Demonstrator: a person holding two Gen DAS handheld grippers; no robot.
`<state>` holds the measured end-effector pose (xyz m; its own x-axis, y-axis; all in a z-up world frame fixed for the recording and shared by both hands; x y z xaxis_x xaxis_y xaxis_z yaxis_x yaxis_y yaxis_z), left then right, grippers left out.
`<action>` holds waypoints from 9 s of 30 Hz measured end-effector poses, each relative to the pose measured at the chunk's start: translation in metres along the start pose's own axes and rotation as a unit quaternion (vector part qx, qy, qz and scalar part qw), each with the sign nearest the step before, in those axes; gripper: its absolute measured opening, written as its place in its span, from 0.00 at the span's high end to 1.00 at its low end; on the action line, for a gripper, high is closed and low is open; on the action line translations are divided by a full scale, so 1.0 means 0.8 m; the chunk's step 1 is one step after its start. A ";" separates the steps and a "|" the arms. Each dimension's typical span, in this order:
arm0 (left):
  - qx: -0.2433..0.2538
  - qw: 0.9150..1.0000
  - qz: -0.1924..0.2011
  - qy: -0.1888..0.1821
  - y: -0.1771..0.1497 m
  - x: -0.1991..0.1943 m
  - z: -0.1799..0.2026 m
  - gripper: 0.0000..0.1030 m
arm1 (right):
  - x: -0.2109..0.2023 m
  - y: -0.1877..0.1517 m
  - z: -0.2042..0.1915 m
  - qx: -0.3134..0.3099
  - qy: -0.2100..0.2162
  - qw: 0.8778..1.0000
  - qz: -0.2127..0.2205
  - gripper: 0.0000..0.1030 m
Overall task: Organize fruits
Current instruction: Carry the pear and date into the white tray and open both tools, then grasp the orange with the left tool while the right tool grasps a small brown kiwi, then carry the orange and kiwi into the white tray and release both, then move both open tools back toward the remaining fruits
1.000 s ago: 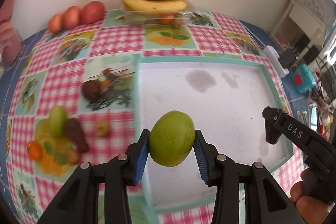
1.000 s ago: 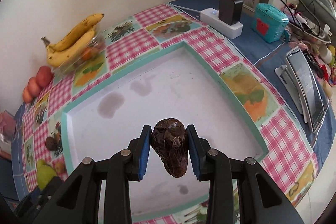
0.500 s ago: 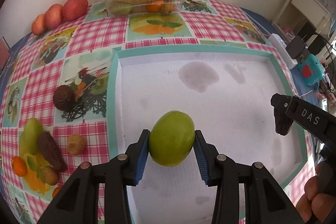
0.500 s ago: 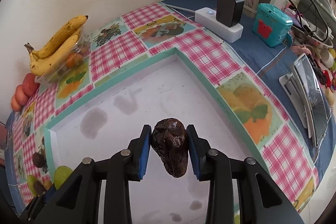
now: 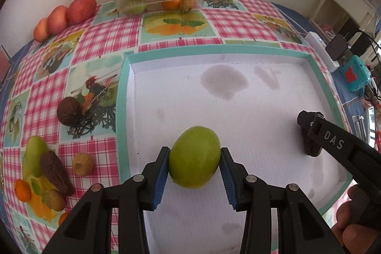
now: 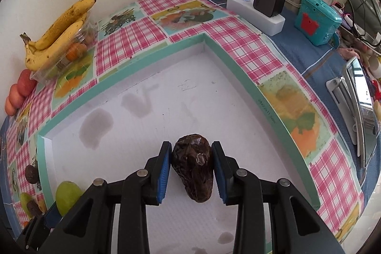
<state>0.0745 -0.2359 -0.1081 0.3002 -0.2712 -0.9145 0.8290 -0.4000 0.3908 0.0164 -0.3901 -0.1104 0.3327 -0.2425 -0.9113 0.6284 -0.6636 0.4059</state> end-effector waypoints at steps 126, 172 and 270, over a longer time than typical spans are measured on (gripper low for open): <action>-0.351 0.935 -0.012 0.051 -0.082 -0.079 -0.357 0.63 | -0.038 -0.132 -0.297 -0.217 0.202 0.953 -0.058 0.75; -0.171 0.981 0.093 -0.018 -0.007 -0.171 -0.155 0.64 | -0.129 -0.007 -0.080 -0.073 0.082 0.993 0.043 0.75; -0.105 0.985 0.039 0.130 -0.007 -0.088 -0.121 0.00 | -0.070 -0.010 0.036 -0.008 0.027 1.000 -0.004 0.18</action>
<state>0.0943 -0.1298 -0.0566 0.4551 -0.0507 -0.8890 0.8698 -0.1887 0.4560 -0.0275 -0.3918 -0.0644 0.3656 -0.1981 -0.9095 0.6427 -0.6530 0.4006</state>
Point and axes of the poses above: each gripper's, at about its wrist camera, not at the fingertips, and x roughly the way its jaws point, z to its right, y to its top, the point moved 6 cm from there along x, roughly the way its jaws point, and after that the axes turned 1 degree about -x, right-handed, at the moved point
